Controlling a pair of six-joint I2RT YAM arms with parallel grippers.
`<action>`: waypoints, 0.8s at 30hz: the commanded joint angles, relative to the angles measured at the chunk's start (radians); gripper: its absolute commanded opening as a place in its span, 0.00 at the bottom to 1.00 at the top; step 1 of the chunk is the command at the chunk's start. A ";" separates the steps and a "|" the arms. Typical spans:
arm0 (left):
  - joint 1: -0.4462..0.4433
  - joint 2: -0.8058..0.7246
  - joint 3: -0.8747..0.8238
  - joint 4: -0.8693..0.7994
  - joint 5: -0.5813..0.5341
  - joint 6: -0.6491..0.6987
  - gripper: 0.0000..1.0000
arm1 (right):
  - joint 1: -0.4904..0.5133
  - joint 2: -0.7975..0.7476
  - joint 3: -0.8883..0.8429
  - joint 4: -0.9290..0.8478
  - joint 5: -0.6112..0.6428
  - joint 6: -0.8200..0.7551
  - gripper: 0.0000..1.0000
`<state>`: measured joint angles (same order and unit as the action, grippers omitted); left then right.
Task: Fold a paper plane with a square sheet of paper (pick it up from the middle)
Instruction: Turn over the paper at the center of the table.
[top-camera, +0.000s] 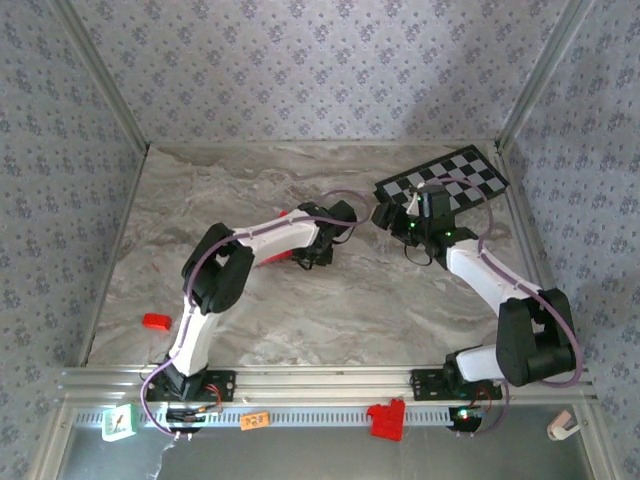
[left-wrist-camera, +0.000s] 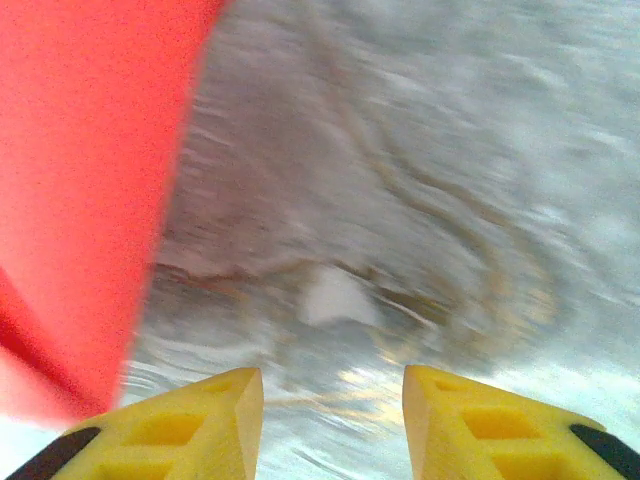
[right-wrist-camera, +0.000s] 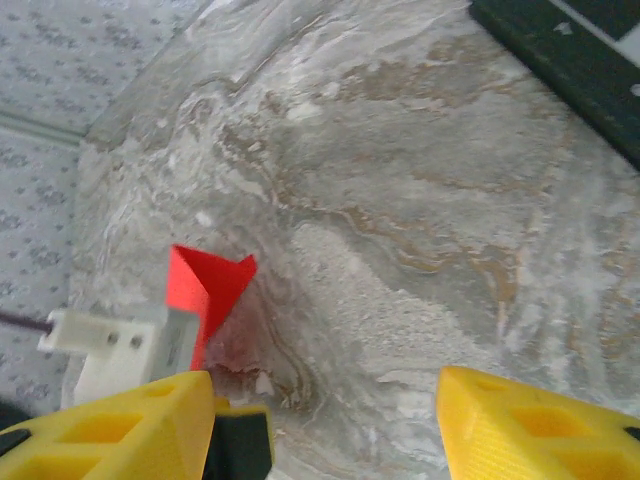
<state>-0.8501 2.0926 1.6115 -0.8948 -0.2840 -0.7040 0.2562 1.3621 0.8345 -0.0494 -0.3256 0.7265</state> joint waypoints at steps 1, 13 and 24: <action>-0.016 -0.084 -0.034 0.068 0.154 -0.035 0.43 | -0.017 -0.045 -0.013 0.002 0.044 0.027 0.64; 0.167 -0.327 -0.297 0.246 0.232 0.062 0.50 | -0.002 -0.008 -0.006 0.008 -0.007 0.026 0.69; 0.362 -0.264 -0.383 0.416 0.316 0.067 0.47 | 0.029 0.013 0.020 -0.001 -0.008 0.024 0.70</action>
<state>-0.4980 1.7966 1.2247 -0.5392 0.0002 -0.6548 0.2779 1.3624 0.8230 -0.0486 -0.3286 0.7418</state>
